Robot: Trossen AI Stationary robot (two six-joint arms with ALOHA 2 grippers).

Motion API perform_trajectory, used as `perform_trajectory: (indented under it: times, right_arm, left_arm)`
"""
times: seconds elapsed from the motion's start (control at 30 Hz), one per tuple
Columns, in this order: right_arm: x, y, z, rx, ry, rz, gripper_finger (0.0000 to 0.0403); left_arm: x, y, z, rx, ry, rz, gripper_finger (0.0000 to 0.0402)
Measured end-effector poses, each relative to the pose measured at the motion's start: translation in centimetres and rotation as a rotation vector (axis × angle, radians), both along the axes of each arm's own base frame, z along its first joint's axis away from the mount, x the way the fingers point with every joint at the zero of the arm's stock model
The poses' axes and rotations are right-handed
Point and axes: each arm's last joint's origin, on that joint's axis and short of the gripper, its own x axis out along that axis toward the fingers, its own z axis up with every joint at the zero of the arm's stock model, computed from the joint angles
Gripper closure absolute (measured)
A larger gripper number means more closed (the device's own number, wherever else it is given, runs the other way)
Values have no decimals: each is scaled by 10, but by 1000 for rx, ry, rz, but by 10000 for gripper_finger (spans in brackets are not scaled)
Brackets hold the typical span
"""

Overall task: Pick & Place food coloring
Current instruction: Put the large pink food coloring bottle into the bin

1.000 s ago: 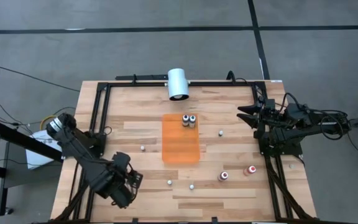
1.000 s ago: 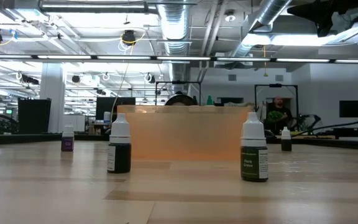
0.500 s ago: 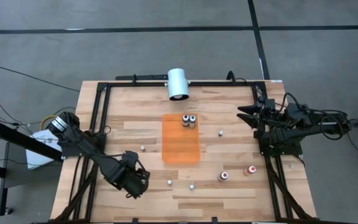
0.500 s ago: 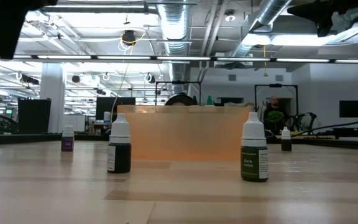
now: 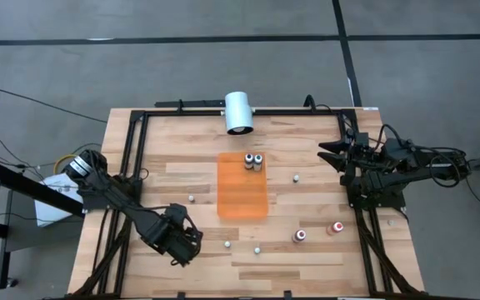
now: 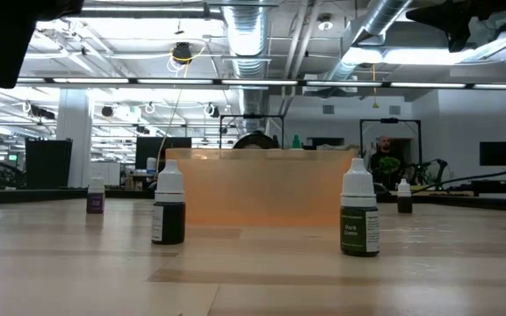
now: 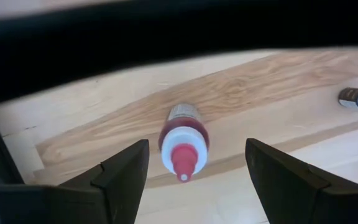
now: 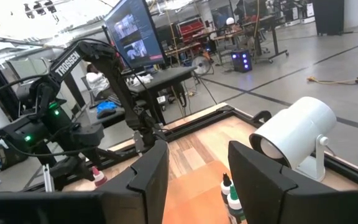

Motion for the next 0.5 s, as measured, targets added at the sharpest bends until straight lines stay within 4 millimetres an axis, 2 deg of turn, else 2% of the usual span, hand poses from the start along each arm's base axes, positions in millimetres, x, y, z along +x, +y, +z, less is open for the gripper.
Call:
perform_trajectory:
  times: [0.23,0.37,0.5]
  right_arm:
    - [0,0,0,0,0,4,248]
    - [0,0,0,0,0,4,248]
    - [0,0,0,0,0,5,248]
  left_arm:
    - [-1,0,-1,4,5,4,142]
    - [-2,0,-15,-32,19,20,142]
    - [1,-3,-25,-56,-50,16,142]
